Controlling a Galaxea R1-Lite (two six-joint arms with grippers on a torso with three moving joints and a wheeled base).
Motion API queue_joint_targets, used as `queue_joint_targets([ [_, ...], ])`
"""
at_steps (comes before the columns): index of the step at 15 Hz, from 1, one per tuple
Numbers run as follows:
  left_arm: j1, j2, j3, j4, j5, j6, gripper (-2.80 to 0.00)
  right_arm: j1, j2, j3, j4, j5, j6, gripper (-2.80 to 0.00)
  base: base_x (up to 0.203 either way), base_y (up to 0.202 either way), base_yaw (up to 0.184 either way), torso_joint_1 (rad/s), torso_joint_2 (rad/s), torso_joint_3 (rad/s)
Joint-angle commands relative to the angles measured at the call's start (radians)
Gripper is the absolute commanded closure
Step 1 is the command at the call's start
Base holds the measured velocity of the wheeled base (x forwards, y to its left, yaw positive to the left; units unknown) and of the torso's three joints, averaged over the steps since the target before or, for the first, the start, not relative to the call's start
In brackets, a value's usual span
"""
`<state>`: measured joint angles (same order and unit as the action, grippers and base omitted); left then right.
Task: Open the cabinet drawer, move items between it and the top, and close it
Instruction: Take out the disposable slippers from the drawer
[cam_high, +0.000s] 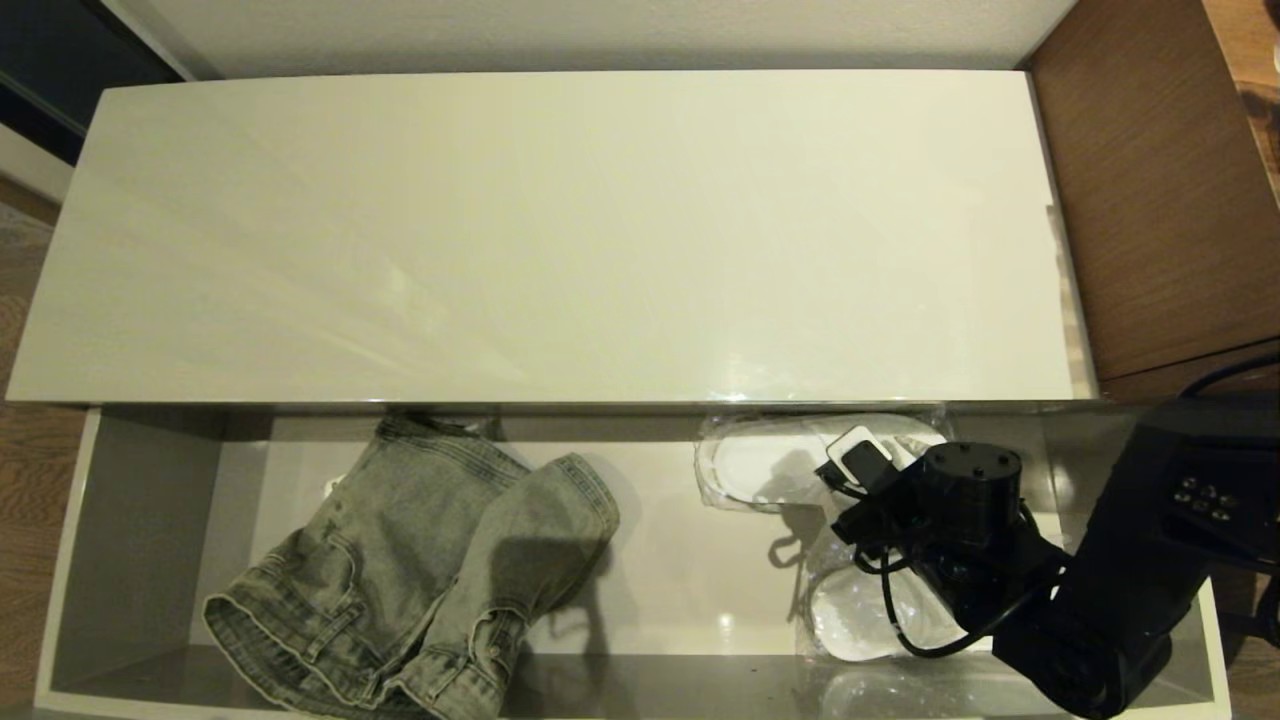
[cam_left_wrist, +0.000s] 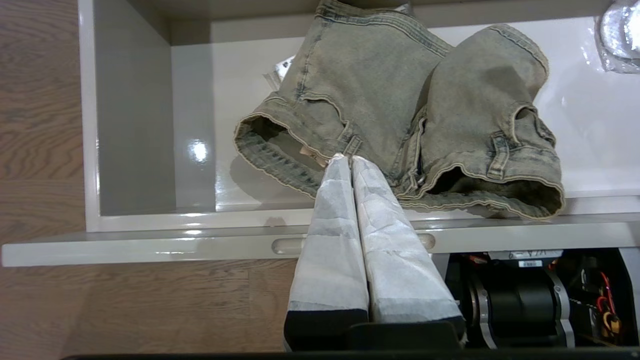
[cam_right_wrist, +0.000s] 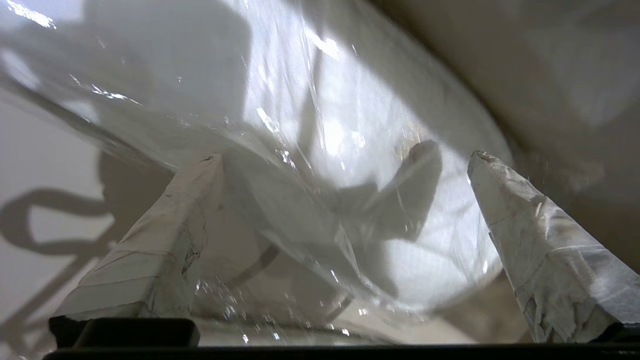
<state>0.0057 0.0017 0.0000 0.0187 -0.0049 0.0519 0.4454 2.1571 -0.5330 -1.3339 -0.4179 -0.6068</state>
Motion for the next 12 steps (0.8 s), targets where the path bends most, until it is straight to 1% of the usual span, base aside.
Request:
queue_joint_targets([
  [1,0.000,0.000,0.000,0.000,0.000,0.000,0.00,0.016,0.021,-0.024,-0.010,-0.004,-0.004,-2.80,0.000,0.000,0.000,0.000,0.00,0.000],
  [3,0.000,0.000,0.000,0.000,0.000,0.000,0.00,0.016,0.021,-0.024,-0.010,-0.004,-0.004,-2.80,0.000,0.000,0.000,0.000,0.00,0.000],
  [5,0.000,0.000,0.000,0.000,-0.001,0.000,0.00,0.016,0.054,-0.064,-0.012,-0.027,-0.004,-2.80,0.000,0.000,0.000,0.000,0.00,0.000],
  [12,0.000,0.000,0.000,0.000,0.000,0.000,0.00,0.015,0.105,-0.085,-0.018,-0.030,0.010,-2.80,0.000,0.000,0.000,0.000,0.00,0.000],
])
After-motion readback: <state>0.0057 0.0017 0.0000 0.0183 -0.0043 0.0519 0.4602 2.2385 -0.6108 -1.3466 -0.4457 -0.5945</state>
